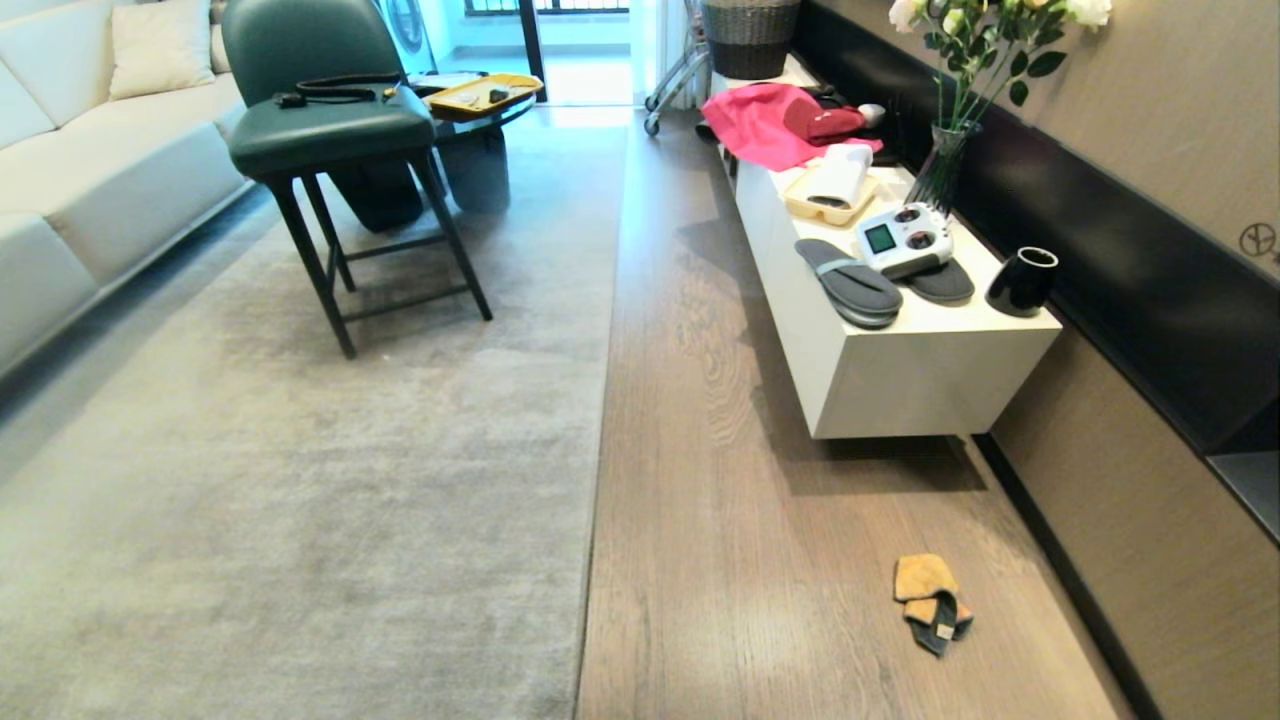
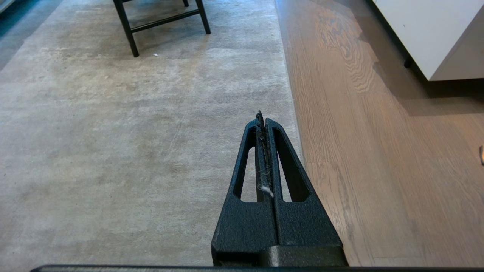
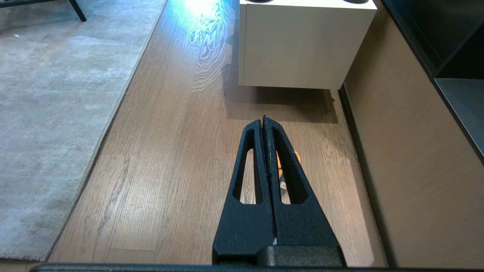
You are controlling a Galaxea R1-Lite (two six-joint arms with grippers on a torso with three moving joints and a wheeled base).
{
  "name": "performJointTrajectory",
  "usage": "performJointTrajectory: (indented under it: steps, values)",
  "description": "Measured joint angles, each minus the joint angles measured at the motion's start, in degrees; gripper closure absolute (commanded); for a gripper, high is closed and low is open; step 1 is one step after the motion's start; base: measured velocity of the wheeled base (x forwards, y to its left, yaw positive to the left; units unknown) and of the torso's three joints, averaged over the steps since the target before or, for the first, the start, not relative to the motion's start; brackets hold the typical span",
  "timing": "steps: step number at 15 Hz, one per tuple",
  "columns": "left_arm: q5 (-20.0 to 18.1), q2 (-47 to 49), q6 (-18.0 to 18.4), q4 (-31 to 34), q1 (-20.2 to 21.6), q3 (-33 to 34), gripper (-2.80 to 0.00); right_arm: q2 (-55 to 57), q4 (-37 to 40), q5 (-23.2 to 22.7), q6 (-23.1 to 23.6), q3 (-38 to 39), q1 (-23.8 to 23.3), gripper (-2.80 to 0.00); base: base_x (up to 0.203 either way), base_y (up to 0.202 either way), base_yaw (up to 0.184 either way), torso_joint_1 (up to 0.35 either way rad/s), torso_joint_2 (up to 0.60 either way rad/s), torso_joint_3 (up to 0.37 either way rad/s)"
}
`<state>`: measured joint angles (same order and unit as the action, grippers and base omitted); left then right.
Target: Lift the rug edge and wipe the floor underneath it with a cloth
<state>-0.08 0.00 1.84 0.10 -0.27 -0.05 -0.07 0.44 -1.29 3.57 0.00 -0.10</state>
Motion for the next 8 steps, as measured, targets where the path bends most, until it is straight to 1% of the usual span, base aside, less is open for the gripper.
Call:
performJointTrajectory:
  steps: [8]
  values:
    - [0.1,0.0,0.0,0.0,0.0,0.0,0.0,0.0,0.0,0.0,0.0,0.0,0.0,0.0,0.0,0.0,0.0,0.0,0.0,0.0]
